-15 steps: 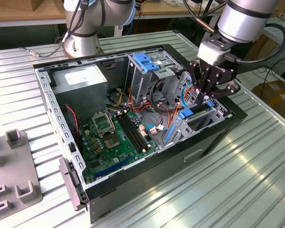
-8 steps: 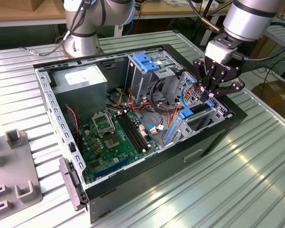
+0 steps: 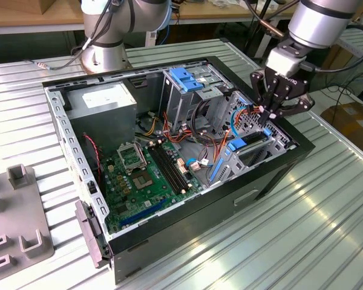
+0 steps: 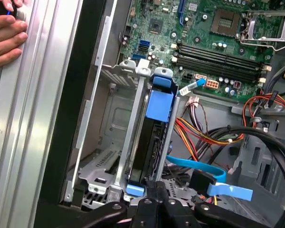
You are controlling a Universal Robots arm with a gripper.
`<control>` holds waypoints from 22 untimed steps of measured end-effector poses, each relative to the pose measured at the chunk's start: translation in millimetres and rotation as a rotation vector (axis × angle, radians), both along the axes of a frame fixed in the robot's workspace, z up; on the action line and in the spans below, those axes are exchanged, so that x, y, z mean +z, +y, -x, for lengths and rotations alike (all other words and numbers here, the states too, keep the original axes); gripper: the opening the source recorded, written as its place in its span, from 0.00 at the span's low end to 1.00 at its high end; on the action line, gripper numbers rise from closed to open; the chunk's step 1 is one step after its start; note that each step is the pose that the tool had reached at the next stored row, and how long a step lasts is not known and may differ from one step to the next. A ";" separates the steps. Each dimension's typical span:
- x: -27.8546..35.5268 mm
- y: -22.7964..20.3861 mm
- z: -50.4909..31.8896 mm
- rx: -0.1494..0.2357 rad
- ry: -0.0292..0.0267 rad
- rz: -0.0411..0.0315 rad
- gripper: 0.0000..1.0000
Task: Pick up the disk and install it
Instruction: 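Insert the first disk wire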
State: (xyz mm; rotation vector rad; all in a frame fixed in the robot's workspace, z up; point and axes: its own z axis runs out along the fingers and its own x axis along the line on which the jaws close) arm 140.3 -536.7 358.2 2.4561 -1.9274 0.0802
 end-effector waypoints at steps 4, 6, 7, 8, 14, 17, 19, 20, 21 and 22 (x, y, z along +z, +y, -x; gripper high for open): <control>0.0 0.7 -2.3 0.044 0.0001 0.0001 0.11; 0.5 0.7 -2.8 0.071 0.0004 0.0001 0.11; 1.1 0.9 -3.0 0.080 0.0007 0.0000 0.11; 2.0 1.1 -3.4 0.087 0.0016 0.0000 0.11; 9.9 9.0 -5.9 0.107 0.0095 0.0029 0.11; 11.3 13.5 -7.4 0.133 0.0129 0.0059 0.11; 11.4 13.6 -8.0 0.168 0.0132 0.0062 0.11; 11.3 13.6 -8.4 0.186 0.0132 0.0061 0.11; 11.3 13.6 -8.8 0.201 0.0132 0.0062 0.11; 11.4 13.6 -9.2 0.215 0.0132 0.0063 0.11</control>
